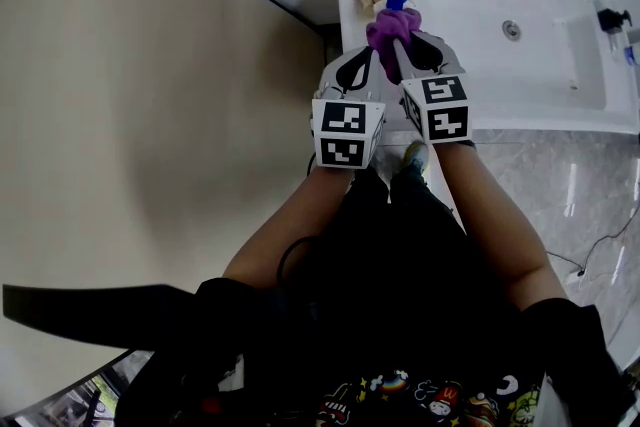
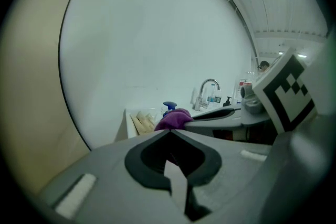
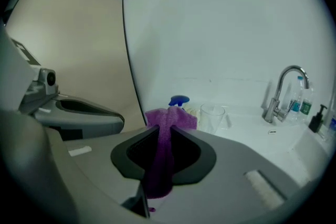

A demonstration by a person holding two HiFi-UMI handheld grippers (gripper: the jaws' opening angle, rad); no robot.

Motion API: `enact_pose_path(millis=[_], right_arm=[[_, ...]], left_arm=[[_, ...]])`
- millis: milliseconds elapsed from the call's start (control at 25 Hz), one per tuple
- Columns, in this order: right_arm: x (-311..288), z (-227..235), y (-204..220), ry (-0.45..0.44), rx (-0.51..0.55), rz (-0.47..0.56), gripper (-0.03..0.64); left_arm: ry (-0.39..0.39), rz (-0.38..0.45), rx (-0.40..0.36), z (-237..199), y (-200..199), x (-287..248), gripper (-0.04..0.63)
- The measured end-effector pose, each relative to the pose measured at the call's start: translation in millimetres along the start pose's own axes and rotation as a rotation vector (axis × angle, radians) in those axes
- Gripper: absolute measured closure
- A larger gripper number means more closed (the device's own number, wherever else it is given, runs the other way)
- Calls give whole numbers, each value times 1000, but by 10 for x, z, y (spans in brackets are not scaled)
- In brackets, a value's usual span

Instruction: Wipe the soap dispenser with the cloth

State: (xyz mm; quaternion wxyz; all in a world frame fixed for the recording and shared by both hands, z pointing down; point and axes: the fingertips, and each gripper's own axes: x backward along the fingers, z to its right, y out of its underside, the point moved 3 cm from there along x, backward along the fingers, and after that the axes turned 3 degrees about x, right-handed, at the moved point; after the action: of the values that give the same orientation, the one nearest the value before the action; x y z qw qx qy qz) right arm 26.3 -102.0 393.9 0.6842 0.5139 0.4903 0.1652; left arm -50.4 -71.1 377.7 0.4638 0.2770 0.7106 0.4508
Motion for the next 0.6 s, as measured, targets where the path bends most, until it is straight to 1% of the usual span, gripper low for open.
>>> enact_pose_path(millis=[120,200,600], right_arm=[[37,-8,-119,0,6,28,531],[8,-9,-107,-3,9,26,531],[-206,17,362,-20,-6,-74,531]], left_arm=[[-3,1,3,-29,-19,-1,595],[-7,1,5,-51,-17,0,595],[-29,-19,-5,-86,34,24,595]])
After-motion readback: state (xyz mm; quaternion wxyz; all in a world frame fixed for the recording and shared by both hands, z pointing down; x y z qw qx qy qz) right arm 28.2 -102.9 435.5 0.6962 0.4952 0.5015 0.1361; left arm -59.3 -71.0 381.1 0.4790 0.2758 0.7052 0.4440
